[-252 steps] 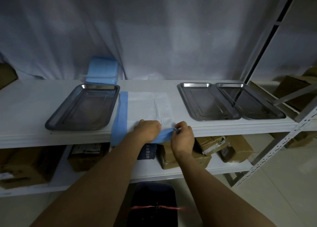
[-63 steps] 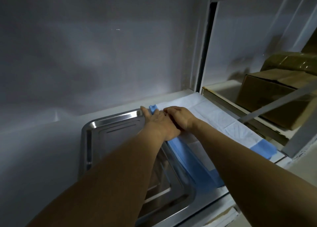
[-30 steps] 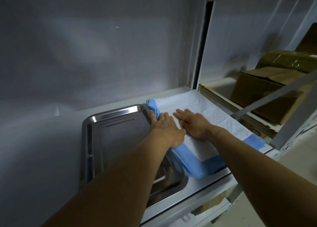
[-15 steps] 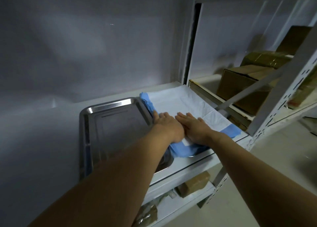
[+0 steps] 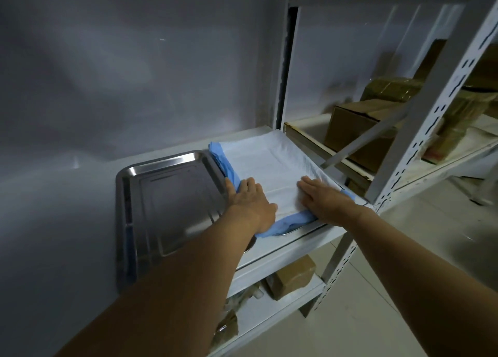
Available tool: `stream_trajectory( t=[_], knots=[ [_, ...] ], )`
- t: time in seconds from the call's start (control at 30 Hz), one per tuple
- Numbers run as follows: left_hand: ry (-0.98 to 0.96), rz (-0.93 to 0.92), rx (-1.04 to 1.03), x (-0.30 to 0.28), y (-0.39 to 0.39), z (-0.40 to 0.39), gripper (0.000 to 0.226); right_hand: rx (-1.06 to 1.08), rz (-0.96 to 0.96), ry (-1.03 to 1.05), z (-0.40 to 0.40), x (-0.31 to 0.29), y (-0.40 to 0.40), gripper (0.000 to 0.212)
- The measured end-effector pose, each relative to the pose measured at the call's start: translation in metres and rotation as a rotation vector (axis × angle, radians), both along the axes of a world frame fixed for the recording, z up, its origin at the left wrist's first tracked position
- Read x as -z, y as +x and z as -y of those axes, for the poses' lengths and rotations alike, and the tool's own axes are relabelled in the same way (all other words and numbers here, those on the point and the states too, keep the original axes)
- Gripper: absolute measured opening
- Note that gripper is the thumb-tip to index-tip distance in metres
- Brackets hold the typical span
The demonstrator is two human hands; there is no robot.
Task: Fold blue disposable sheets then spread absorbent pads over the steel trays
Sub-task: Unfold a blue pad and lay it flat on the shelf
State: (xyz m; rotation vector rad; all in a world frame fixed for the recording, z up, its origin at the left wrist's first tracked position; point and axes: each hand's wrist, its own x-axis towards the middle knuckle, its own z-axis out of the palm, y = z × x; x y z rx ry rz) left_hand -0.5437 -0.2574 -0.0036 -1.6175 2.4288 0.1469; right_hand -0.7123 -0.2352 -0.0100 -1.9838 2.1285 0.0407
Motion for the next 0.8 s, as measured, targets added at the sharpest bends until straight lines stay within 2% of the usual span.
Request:
stream_trajectory(
  t=[0.1,0.17,0.23,0.3,0.43,0.57,0.7,0.8],
  knots=[
    [-0.027,0.046,0.027,-0.005,0.002,0.000,0.073,0.003,-0.038,-0.009,0.004,0.003,0.005,0.050],
    [-0.026,0.100,0.059,-0.006,0.006,0.000,0.091,0.000,-0.037,0.031,0.006,0.004,0.007,0.067],
    [-0.008,0.078,0.073,-0.004,0.011,0.001,0.100,-0.015,-0.049,0.110,0.008,0.004,0.006,0.090],
    [0.013,0.010,0.065,0.000,0.014,0.002,0.104,-0.024,-0.072,0.196,0.009,0.001,0.004,0.107],
    [0.028,-0.021,0.053,0.000,0.016,0.000,0.103,0.015,-0.076,0.251,0.012,-0.007,0.008,0.113],
    [-0.002,-0.046,0.067,-0.002,0.021,-0.009,0.098,0.046,-0.058,0.167,0.006,-0.012,0.017,0.104],
    [0.016,-0.274,0.055,-0.006,0.038,-0.025,0.076,0.055,0.002,0.083,-0.005,-0.028,0.047,0.069],
    [0.010,-0.393,-0.021,-0.013,0.067,-0.034,0.067,0.095,0.166,-0.047,-0.011,-0.040,0.084,0.064]
  ],
)
